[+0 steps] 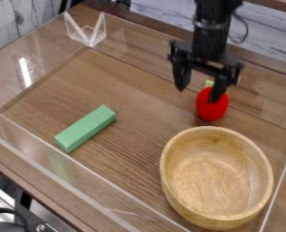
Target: Move the red object to the left side of the table
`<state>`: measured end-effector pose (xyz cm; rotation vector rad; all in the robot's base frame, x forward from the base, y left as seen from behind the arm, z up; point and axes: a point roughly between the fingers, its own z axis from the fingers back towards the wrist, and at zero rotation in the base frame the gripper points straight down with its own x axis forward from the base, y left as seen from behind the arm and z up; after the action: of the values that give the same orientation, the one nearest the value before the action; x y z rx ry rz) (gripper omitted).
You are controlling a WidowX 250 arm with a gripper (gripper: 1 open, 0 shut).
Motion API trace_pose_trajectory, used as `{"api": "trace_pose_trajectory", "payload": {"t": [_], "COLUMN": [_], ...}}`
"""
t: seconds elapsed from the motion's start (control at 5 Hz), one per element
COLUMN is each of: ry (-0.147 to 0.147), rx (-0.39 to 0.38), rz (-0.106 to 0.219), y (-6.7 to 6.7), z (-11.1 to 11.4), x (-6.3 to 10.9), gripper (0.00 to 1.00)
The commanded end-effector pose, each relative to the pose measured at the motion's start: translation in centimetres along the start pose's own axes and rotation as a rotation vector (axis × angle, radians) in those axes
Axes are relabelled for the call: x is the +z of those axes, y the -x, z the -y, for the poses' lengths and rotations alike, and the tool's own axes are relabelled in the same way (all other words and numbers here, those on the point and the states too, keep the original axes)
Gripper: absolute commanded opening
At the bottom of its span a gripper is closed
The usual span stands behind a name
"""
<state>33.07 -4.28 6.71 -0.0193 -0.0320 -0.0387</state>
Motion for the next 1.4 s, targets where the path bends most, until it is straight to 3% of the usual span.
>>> {"api": "trace_pose_trajectory", "payload": {"t": [0.0, 0.2, 0.4, 0.6, 0.8, 1.2], "ry": [0.007, 0.008, 0.008, 0.008, 0.008, -0.024], "rx": [-0.009, -0.007, -0.002, 0.029, 0.07, 0.282], "rz": [0.031, 0.022, 0.022, 0.048, 0.094, 0.173], "y": [-0.6, -0.8, -0.8, -0.7, -0.6, 1.2], "z": [0.7, 1.0, 0.9, 0.5, 0.0, -5.0], "x": [-0.1, -1.2, -1.4, 0.3, 2.8, 8.4], "gripper": [1.0, 1.0, 0.0, 0.0, 0.0, 0.0]}}
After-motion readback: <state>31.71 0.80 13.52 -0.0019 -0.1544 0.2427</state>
